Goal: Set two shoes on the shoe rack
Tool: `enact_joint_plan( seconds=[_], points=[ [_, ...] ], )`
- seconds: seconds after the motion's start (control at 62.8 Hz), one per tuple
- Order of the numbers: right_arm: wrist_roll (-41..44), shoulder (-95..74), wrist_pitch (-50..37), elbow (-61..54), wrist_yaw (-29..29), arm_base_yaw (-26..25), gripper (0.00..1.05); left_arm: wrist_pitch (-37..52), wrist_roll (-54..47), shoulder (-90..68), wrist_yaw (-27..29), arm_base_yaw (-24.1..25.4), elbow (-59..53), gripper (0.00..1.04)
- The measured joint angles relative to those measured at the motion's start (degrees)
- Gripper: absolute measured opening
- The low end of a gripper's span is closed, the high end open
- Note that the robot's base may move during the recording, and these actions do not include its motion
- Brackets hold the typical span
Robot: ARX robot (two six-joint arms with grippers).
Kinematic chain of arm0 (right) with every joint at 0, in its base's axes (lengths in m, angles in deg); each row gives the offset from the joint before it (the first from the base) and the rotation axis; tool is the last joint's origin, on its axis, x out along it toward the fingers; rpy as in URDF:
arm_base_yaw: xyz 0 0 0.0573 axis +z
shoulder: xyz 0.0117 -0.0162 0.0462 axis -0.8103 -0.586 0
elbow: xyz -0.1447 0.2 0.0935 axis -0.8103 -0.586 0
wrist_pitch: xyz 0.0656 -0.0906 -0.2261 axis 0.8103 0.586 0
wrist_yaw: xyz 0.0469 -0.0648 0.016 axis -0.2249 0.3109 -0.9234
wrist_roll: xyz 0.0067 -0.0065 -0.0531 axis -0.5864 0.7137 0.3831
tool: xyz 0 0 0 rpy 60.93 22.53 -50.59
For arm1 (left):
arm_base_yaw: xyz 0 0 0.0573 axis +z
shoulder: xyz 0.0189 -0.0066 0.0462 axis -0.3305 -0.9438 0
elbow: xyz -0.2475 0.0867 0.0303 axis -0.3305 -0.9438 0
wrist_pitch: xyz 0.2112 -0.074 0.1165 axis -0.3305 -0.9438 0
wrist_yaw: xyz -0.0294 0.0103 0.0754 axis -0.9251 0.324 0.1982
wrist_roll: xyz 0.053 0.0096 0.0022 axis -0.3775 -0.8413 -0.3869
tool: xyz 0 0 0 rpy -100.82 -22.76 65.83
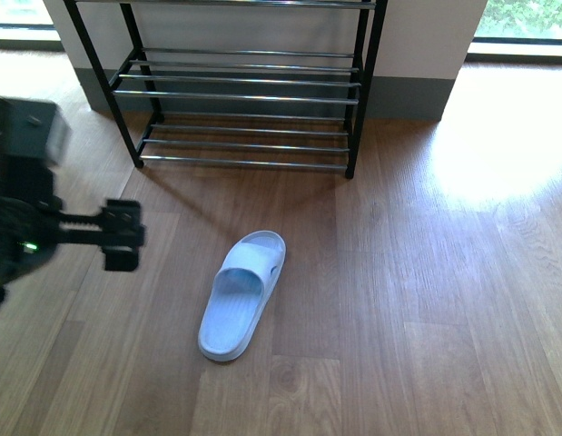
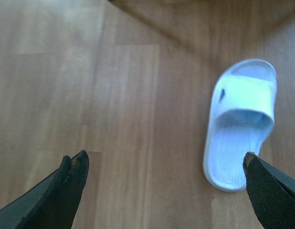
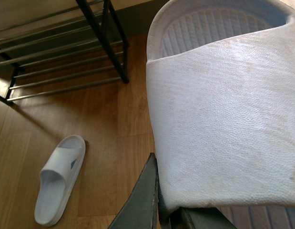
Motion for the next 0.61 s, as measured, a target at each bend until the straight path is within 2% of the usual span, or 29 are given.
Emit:
enact_joint_plan(
  seconds=[0.303,0.462,0.605],
  points=[
    [0.0,0.0,0.0,0.0,0.0,0.0,0.02,1.46,4.07,-24.02,-12.07,-5.7,19.5,0.95],
    [0.0,0.0,0.0,0.0,0.0,0.0,0.02,-2.08,4.98,-31.76,-14.14,-8.09,29.18,0.95],
    [0.0,0.0,0.0,0.0,0.0,0.0,0.02,-4.68,6.14,-36.52,-14.95,-8.28,35.6,0.95]
  ],
)
